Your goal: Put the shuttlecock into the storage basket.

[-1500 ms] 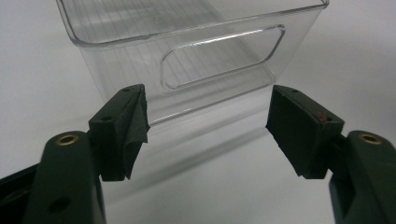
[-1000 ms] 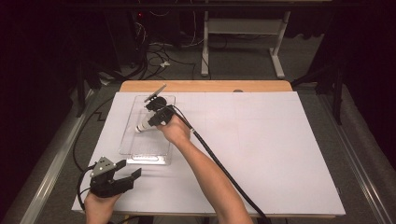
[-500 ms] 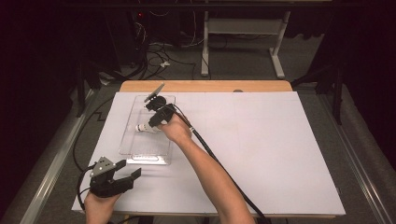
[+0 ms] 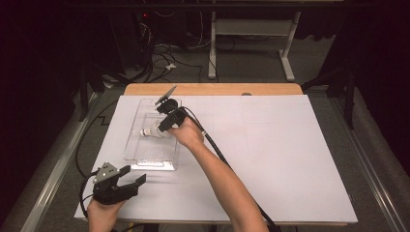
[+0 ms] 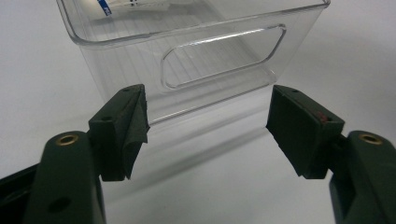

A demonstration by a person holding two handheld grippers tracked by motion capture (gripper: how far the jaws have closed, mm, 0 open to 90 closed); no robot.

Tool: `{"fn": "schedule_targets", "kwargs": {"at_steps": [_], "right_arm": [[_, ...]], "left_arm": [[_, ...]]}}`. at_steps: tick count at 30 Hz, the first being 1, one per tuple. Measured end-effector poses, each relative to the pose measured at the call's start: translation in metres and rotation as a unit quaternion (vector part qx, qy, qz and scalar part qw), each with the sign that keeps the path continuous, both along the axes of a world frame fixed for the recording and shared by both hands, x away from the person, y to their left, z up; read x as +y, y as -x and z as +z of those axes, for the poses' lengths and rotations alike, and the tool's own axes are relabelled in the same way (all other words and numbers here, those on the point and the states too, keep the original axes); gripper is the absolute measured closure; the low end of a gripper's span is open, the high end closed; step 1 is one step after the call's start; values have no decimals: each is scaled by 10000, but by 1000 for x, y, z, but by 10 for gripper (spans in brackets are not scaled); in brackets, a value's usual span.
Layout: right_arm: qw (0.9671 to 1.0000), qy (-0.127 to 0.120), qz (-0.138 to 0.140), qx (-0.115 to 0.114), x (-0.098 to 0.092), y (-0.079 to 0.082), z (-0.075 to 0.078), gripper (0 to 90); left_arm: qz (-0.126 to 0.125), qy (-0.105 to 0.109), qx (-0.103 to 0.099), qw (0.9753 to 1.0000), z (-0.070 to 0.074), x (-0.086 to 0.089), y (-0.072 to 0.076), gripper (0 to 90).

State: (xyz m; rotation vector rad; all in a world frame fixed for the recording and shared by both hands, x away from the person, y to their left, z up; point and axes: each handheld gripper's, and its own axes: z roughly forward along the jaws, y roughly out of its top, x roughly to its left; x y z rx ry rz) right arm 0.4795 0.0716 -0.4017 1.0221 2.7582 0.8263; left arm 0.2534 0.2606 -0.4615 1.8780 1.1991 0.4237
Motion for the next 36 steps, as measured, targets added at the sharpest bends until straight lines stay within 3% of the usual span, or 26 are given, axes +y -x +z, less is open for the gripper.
{"fn": "schedule_targets", "kwargs": {"at_steps": [21, 36], "right_arm": [[9992, -336, -114, -168, -36, 9, 16, 634], [9974, -539, -285, -391, -67, 11, 15, 626]], "left_arm": [[23, -25, -14, 10000, 0, -1, 0, 301], [29, -25, 3, 10000, -1, -2, -1, 301]]}}
